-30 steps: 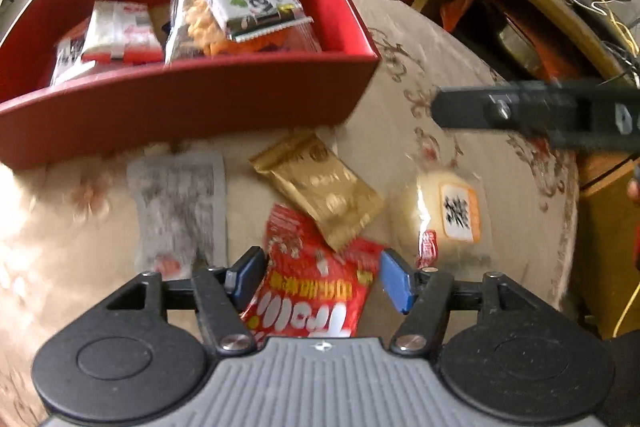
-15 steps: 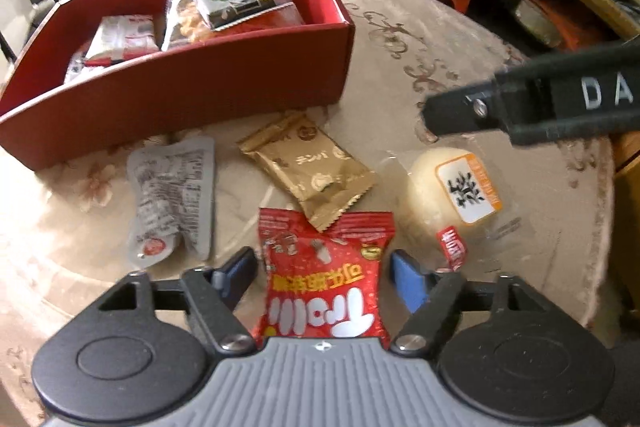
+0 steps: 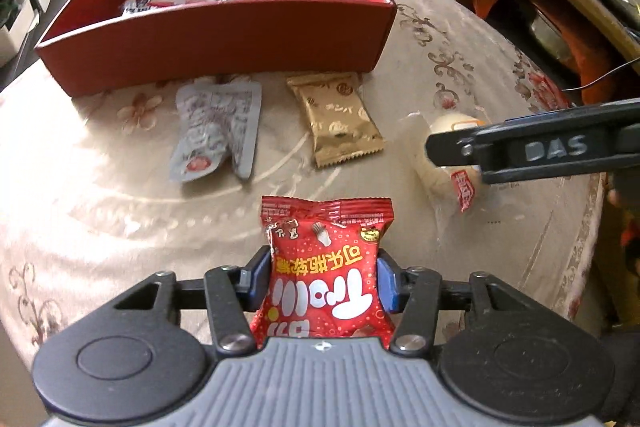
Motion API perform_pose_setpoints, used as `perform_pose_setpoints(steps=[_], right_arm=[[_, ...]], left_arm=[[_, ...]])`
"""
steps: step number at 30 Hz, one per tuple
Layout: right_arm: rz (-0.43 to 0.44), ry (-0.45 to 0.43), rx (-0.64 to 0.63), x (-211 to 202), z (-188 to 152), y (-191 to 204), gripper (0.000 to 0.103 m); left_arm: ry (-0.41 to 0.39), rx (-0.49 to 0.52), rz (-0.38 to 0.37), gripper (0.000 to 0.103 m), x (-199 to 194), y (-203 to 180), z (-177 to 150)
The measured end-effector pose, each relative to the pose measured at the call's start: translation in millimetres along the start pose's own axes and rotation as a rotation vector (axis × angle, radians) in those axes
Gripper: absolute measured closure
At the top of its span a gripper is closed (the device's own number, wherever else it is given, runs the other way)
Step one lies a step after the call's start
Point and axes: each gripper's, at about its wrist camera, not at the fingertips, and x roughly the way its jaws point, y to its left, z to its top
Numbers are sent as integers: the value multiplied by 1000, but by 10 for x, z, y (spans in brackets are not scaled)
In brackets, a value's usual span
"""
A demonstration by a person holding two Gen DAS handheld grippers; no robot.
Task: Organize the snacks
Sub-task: 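Grasp the wrapped round cake with the right tool while the left tool holds the Trolli bag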
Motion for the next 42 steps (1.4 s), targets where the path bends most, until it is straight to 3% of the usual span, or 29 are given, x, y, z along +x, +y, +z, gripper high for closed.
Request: perform_pose_setpoints(steps=[6,10,12,14,16,20,27,36,38,42], right_arm=[[-61,78,-37,278,-21,75,15],[-81,73,-51,315,-15,90,11],[-90,74,-61,299,-27,97,14],[-105,73,-88,280,-53,110,21],[-126,63,-111,256,-88,117,34],[-122,58,-121,169,-171,109,36],[-102,26,-138,-13,-364,204,36],[-102,26,-109,-5,-352,133,35],[-105,30,-112,18,-346,131,34],[-119,54,-136,92,-380,153,35]], left_arm=[[1,-24,2,45,23,35,61],[-3,-16,-1,36,60,1,107],[2,3,7,34,75,-38,113],[3,15,21,35,83,-72,116],[-2,22,54,45,74,-95,114],[2,5,44,51,35,-83,83],[-8,-18,24,50,-89,-77,-50],[-1,-53,30,28,1,-74,-12],[-3,-41,45,29,8,-115,-13],[-11,-11,91,47,-11,-166,-31]])
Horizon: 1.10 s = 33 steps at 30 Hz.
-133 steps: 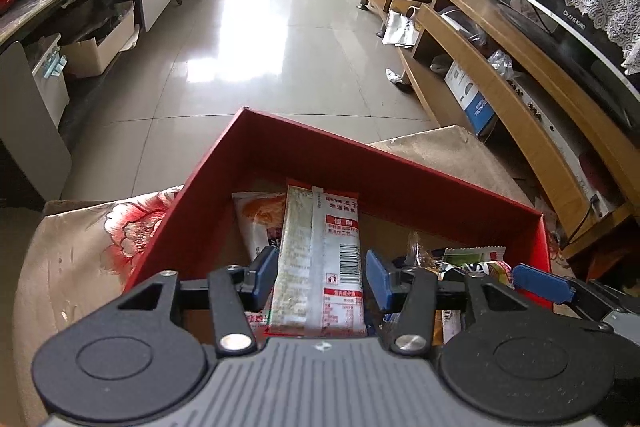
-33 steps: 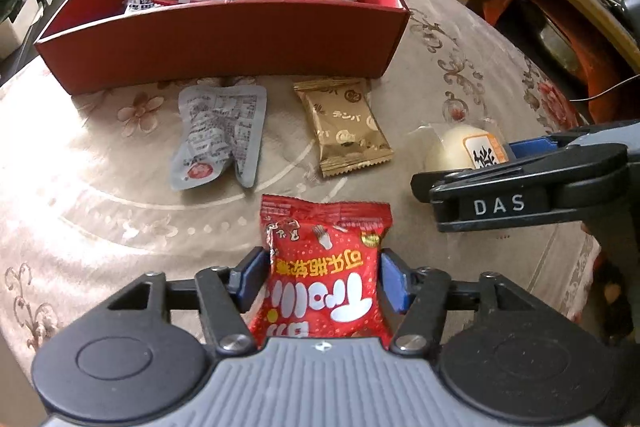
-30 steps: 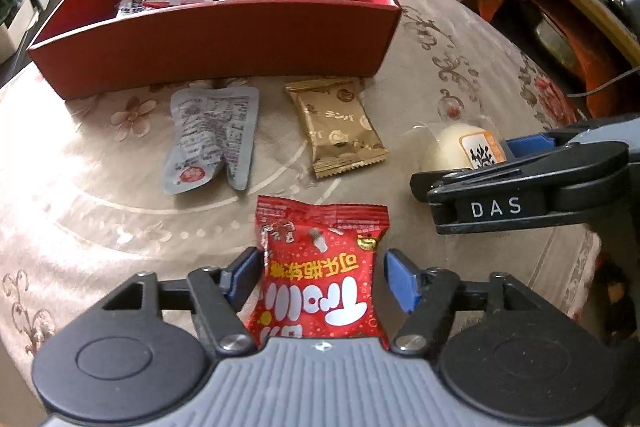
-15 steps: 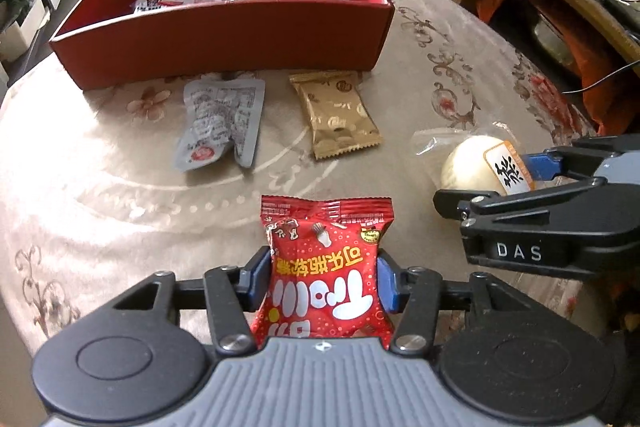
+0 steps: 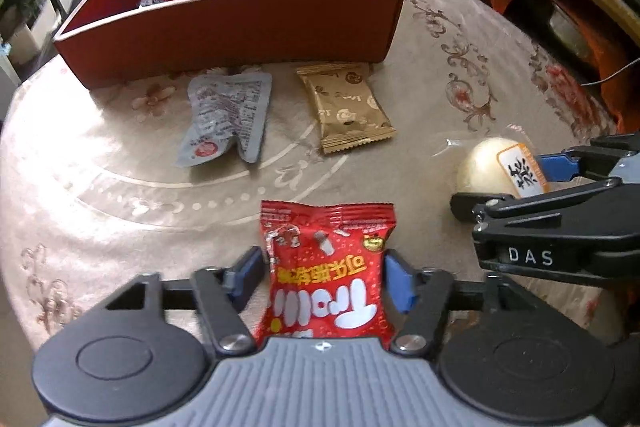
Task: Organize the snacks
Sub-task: 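Grasp the wrapped round cake with the right tool while the left tool holds the Trolli bag, then carry the Trolli bag and the cake over the red box and lower them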
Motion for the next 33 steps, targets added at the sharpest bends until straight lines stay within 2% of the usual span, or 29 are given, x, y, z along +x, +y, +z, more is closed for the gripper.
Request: perform_pose_setpoints(steps=[7,15,33], right_arm=[[-12,-27,-28,-81,-25,69,37],[-5,-89,-16,-262,-13,88,37],[25,-196,18,-462,219,114,37]], left_arm=[[-15,-21,-20,51,-108,29,-42],[-78,-19,-12,51,-270,43,-30],[-179,-59,-2,52,-497,222,260]])
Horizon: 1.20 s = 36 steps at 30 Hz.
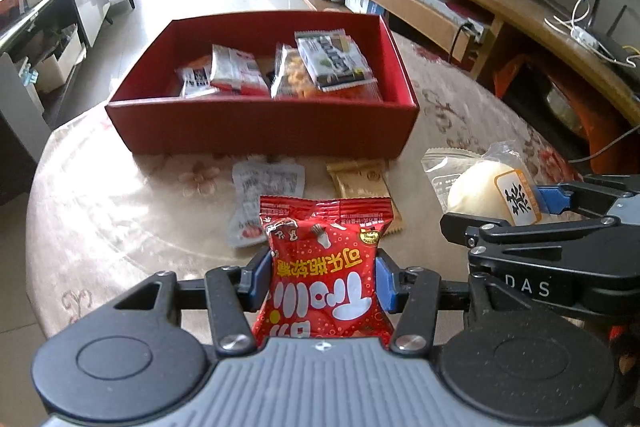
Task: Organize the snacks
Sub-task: 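Carry the Trolli bag and the cake over the red box and lower them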
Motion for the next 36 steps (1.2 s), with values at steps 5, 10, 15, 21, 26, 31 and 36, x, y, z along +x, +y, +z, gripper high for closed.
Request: perform_pose_setpoints(steps=[5,10,15,21,26,31,36], right_arm=[[5,-29,5,-4,152,0,37],[10,-62,19,4,336,-3,37],[18,-90,27,46,548,-5,37],[21,-120,37,124,809,-20,37],[32,-143,51,220,1058,-25,37],[51,-138,73,412,1278,-60,37],[56,-120,79,614,1404,-74,37]], left_arm=[[-28,-12,10,52,-17,56,157],[-65,-16,25,52,-37,123,365],[-95,-22,41,52,-14,187,565],[-127,-39,54,53,47,281,837],[-153,-55,73,53,135,384,1086],[-157,-72,89,54,312,483,1286],[-148,-73,110,54,509,552,1415]])
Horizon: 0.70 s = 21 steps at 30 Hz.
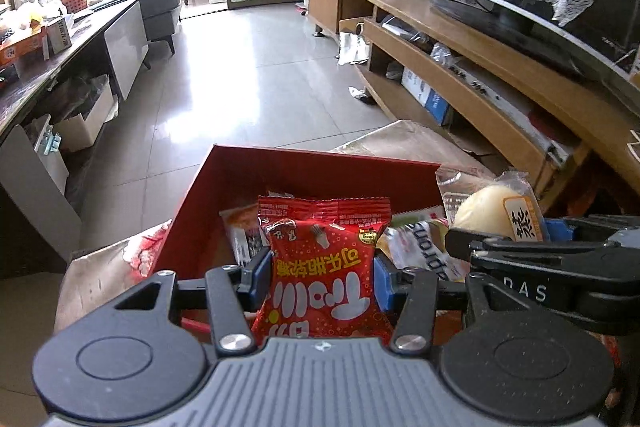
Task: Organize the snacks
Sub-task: 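Carry the Trolli bag and the cake over the red box and lower them, then open both tools to drop the Trolli bag and cake into the red box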
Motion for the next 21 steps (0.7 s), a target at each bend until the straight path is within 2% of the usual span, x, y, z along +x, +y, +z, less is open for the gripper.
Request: perform_pose_setpoints(steps=[9,21], right_arm=[[4,59,7,345,46,54,37],[-12,63,-32,427,78,134,34]], left_arm=[[44,-12,22,54,334,94,22],[65,-45,44,51,441,202,30]])
